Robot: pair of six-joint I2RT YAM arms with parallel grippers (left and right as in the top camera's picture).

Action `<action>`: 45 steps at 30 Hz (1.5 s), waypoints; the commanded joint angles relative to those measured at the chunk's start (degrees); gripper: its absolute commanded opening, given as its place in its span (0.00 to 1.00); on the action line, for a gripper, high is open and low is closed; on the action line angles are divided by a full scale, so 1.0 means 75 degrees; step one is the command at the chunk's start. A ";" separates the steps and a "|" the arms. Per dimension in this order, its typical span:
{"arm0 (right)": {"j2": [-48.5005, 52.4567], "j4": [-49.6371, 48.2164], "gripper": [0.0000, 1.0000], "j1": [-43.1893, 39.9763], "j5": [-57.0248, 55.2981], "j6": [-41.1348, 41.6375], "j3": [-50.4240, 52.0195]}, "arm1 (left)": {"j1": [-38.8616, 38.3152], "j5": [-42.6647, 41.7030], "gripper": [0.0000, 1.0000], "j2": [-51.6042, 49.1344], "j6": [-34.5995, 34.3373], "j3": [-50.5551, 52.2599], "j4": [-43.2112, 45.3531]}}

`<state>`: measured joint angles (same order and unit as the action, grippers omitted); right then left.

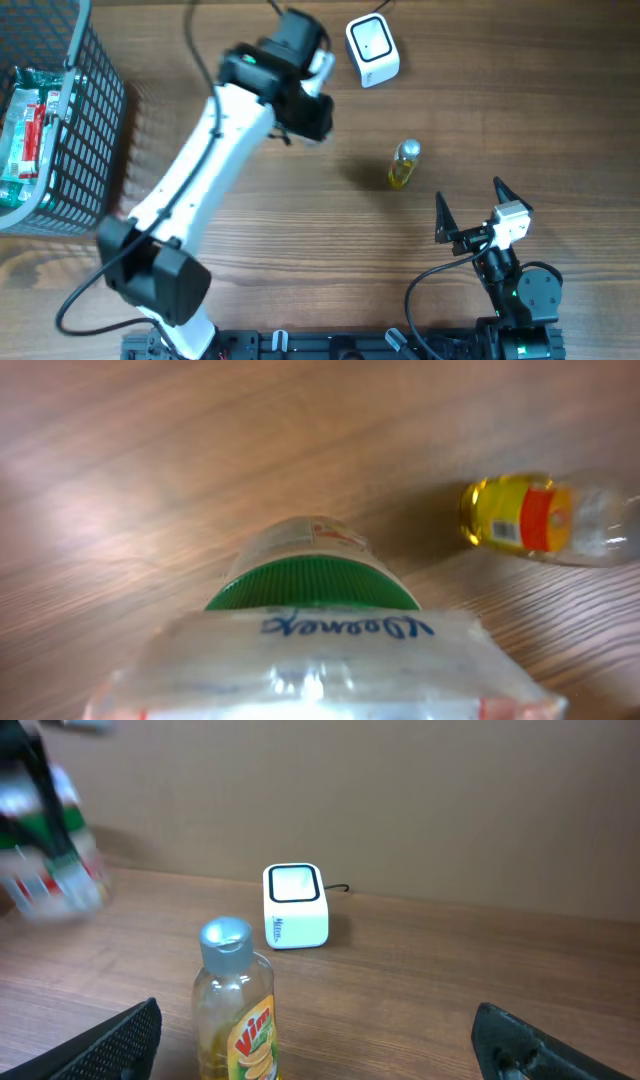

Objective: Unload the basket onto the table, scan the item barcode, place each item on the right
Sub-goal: 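Carry the green-lid jar to the table beside the Vim bottle and release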

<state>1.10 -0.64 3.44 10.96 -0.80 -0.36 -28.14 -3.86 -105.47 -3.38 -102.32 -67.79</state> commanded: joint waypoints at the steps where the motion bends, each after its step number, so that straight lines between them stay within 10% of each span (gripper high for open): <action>1: -0.0038 -0.0023 1.00 0.0017 0.0073 -0.0090 0.0009 | -0.0530 0.0154 0.48 -0.0041 -0.0723 0.1061 0.0997; 27: -0.0023 -0.0023 1.00 0.0017 0.0073 -0.0090 0.0009 | -0.2113 0.0361 0.57 -0.0691 -0.3244 0.3159 0.3171; 34: -0.0017 -0.0023 1.00 0.0017 0.0073 -0.0090 0.0009 | -0.2060 0.0353 0.99 -0.0618 -0.3244 0.3031 0.3153; 45: -0.0017 -0.0023 1.00 0.0017 0.0073 -0.0090 0.0009 | -0.1964 0.0347 1.00 0.0329 -0.3203 0.2838 0.2894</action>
<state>1.13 -0.64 3.44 10.96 -0.80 -0.36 -43.38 -1.54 -106.48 -27.53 -79.48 -46.06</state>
